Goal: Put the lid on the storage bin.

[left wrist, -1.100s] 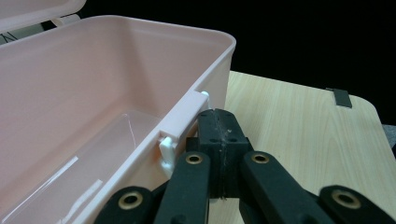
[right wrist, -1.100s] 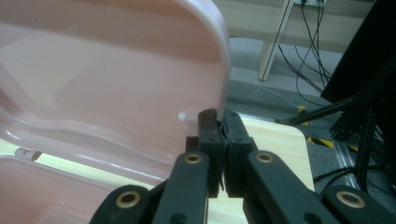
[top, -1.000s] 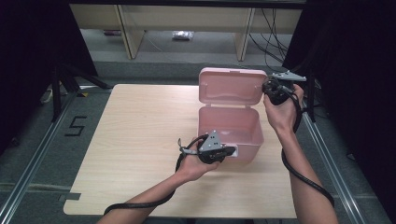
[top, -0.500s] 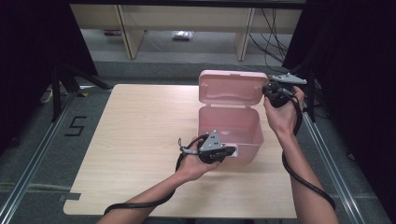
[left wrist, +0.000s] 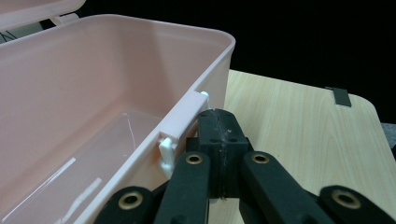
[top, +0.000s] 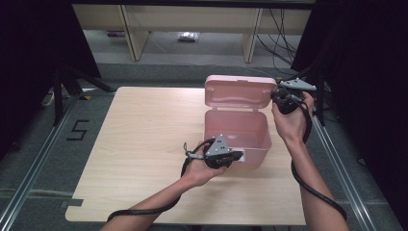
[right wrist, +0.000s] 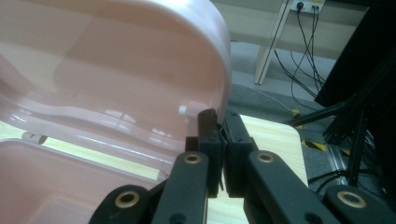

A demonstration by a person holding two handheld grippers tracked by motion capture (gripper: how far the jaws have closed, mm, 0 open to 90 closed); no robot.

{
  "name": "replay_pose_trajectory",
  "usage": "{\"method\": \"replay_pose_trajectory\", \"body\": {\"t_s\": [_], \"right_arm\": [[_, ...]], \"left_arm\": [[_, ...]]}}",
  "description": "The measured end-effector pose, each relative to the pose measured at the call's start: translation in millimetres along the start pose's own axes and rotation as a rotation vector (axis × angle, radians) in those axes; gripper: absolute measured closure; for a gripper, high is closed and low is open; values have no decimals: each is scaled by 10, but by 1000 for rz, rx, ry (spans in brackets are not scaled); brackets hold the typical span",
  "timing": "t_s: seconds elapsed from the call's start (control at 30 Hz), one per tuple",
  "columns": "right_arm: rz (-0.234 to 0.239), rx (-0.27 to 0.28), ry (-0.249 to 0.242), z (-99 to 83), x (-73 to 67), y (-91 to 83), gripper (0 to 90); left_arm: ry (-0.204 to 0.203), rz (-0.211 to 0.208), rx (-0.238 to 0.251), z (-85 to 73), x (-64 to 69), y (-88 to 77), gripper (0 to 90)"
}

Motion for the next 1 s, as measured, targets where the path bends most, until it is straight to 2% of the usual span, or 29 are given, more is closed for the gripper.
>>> {"method": "replay_pose_trajectory", "body": {"t_s": [0.3, 0.37, 0.4, 0.43, 0.57, 0.67, 0.73, 0.8, 0.83, 0.97, 1.0], "right_arm": [[4, 6, -7, -4, 4, -8, 890], [-2, 33, -25, 1, 19, 3, 890], [4, 0, 1, -12, -5, -23, 890], [7, 8, -15, -12, 4, -18, 890], [0, 6, -1, -26, -12, -40, 890], [6, 9, -7, -27, -13, -44, 890], [2, 18, -21, -26, -3, -47, 890], [7, 15, -19, -37, -4, -48, 890], [7, 26, -21, -35, -2, -43, 890], [5, 16, -9, -42, -21, -57, 890], [0, 16, -20, -42, -12, -62, 890]], "left_arm": [[1, 2, -2, -2, 1, -2, 899], [-2, 3, -7, -2, -1, -6, 899], [-2, 4, -7, -2, 0, -6, 899], [0, 4, -8, -2, 0, -7, 899], [-3, 3, -8, 0, 1, -6, 899], [-5, -3, -3, 3, 1, -4, 899], [-14, 8, -5, 7, 1, -24, 899], [-41, 3, 6, 48, 7, -73, 899], [-43, 16, 11, 87, -3, -112, 899], [-30, 54, 51, 274, -113, -290, 899], [-31, 79, 52, 323, -178, -357, 899]]}}
Point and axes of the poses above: each handheld gripper's, and its own axes: y roughly forward along the jaws, z roughly out of its top, x roughly to its right, the point moved 7 cm from there along y, roughly forward along the jaws, and after that the axes turned 11 degrees about x, right-handed, at the moved point
